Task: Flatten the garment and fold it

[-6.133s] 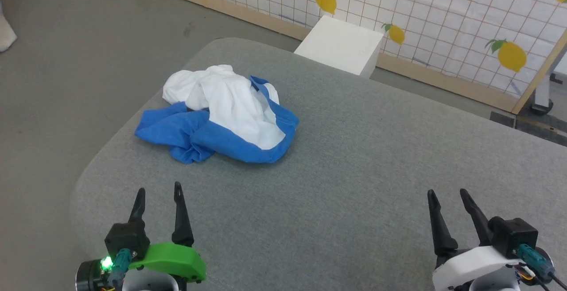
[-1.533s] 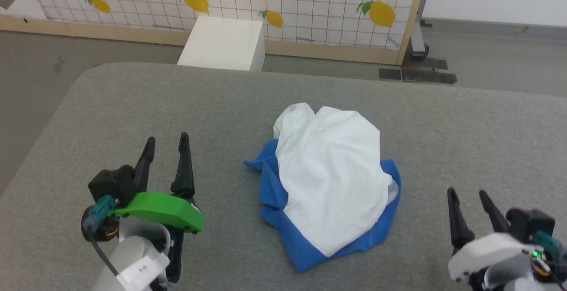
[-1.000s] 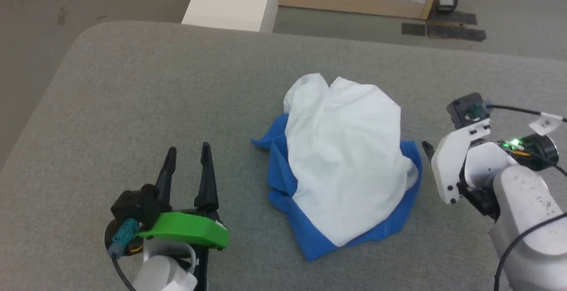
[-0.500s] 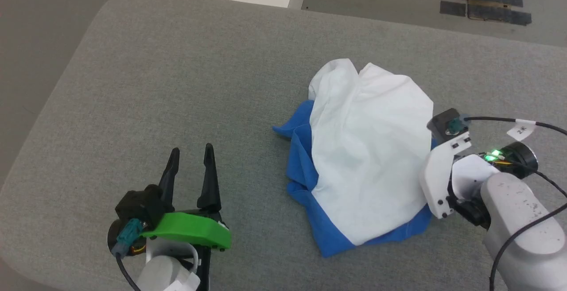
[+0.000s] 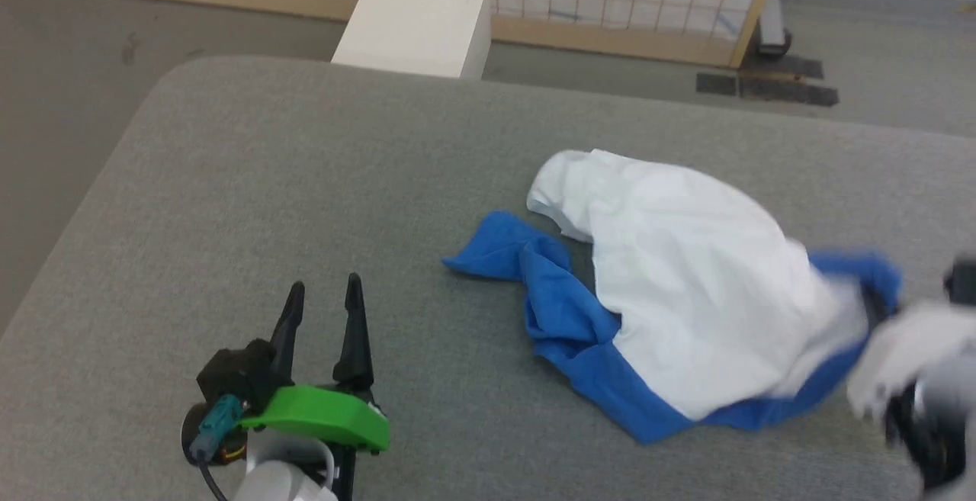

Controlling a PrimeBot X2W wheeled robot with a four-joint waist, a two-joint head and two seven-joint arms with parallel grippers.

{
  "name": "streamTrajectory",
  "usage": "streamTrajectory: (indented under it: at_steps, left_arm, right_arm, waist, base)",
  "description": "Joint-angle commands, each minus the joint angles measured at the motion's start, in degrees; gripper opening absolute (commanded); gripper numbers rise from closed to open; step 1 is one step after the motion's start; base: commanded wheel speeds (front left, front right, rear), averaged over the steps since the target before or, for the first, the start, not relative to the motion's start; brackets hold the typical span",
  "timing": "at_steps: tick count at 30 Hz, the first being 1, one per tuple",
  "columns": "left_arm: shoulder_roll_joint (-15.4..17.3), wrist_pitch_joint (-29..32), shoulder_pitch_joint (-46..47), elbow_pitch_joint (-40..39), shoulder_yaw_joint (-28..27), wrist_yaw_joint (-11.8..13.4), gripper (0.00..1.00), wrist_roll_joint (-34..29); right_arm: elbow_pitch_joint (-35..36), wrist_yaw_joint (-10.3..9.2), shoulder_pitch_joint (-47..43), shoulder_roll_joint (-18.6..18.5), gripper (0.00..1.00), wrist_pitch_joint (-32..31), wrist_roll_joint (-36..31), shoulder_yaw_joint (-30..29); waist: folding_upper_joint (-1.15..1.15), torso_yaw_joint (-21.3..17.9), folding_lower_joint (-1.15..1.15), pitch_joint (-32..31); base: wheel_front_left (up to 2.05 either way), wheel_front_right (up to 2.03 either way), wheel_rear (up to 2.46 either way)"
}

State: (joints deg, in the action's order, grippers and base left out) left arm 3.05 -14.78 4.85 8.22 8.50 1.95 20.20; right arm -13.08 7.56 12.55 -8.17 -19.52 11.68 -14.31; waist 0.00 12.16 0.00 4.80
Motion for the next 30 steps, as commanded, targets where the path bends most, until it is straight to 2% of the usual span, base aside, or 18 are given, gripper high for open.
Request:
streamTrajectory:
  at_steps: [1, 3, 5, 9, 10, 11, 12, 18, 19, 21, 25, 27, 30]
  left_arm:
    - [-0.16, -0.21, -1.30, 0.41, -0.28, -0.45, 1.00, -0.08]
    - [-0.16, -0.21, -1.61, 0.66, -0.49, -0.63, 1.00, -0.04]
    - [-0.16, -0.21, -1.92, 1.15, -0.27, -0.88, 1.00, 0.13]
    - [-0.16, -0.21, -1.94, 2.29, 0.02, -0.94, 1.00, 0.37]
    - [-0.16, -0.21, -1.86, 2.61, 0.21, -0.92, 1.00, 0.51]
    - [-0.17, -0.21, -1.79, 2.89, 0.38, -0.91, 1.00, 0.70]
    - [-0.17, -0.20, -1.71, 3.27, 0.56, -0.87, 1.00, 0.85]
    - [-0.17, 2.61, -0.27, 4.30, 2.48, -0.61, 1.00, 4.43]
    - [-0.17, 5.91, 1.71, 4.63, 4.59, 0.02, 1.00, 7.03]
    - [-0.17, 11.51, 4.54, 5.72, 7.59, 1.24, 1.00, 8.96]
    - [-0.17, 27.80, 10.68, 9.41, 14.32, 4.82, 1.00, 13.40]
    - [-0.01, 35.35, 13.70, 11.74, 17.52, 6.08, 1.00, 12.31]
    - [0.54, 41.12, 17.14, 14.26, 18.67, 9.14, 1.00, 10.51]
  right_arm:
    - [1.64, -0.08, -4.98, 2.39, 0.00, -2.12, -0.57, -1.87]
    - [3.27, -0.08, -11.03, 4.23, 0.00, -5.52, -0.65, -3.19]
    - [3.83, -0.08, -16.36, 4.99, 0.00, -8.79, 0.73, -1.04]
    - [4.03, -0.08, -20.13, 5.25, 0.00, -7.25, 5.39, 2.90]
    - [4.07, -0.08, -19.86, 5.26, 0.13, -5.63, 5.59, 2.90]
    - [4.22, -0.08, -19.47, 5.26, 0.39, -4.38, 5.32, 2.86]
    - [4.46, -0.08, -18.83, 5.27, 1.00, -2.82, 5.19, 2.45]
    - [8.59, -0.08, -14.95, 5.28, 1.00, 3.77, 2.30, -3.84]
    - [10.16, -0.08, -13.52, 5.28, 1.00, 4.79, 1.22, -6.39]
    - [11.31, -0.08, -12.10, 5.28, 1.00, 4.74, 0.40, -7.69]
    - [11.97, -0.08, -9.94, 5.28, 1.00, 4.07, -0.37, -7.94]
    - [12.00, -0.08, -9.61, 5.28, 1.00, 3.85, -0.26, -7.31]
    - [11.82, -0.08, -9.34, 5.29, 1.00, 3.80, 0.54, -6.31]
  waist:
    - [0.00, -2.29, 0.00, -2.87]
    - [0.00, -2.77, 0.00, -3.56]
    - [0.00, -3.24, 0.00, -3.95]
    - [0.00, -4.83, 0.00, -4.19]
    - [0.00, -5.25, 0.00, -4.24]
    - [0.00, -5.54, 0.00, -4.30]
    - [0.00, -5.90, 0.00, -4.48]
    - [0.00, -7.51, 0.00, -4.62]
    - [0.00, -8.01, 0.00, -4.34]
    - [0.00, -8.74, 0.00, -3.92]
    - [0.00, -10.29, 0.00, -2.84]
    - [0.00, -11.08, 0.00, -2.21]
    - [0.00, -12.25, 0.00, -0.82]
  base:
    - [0.00, 0.00, 0.00]
    - [0.00, 0.00, 0.00]
    - [0.00, 0.00, 0.00]
    - [0.00, 0.00, 0.00]
    - [0.00, 0.00, 0.00]
    - [0.00, 0.00, 0.00]
    - [0.00, 0.00, 0.00]
    - [0.00, 0.00, 0.00]
    - [0.00, 0.00, 0.00]
    - [0.00, 0.00, 0.00]
    - [0.00, 0.00, 0.00]
    - [0.00, 0.00, 0.00]
    - [0.00, 0.00, 0.00]
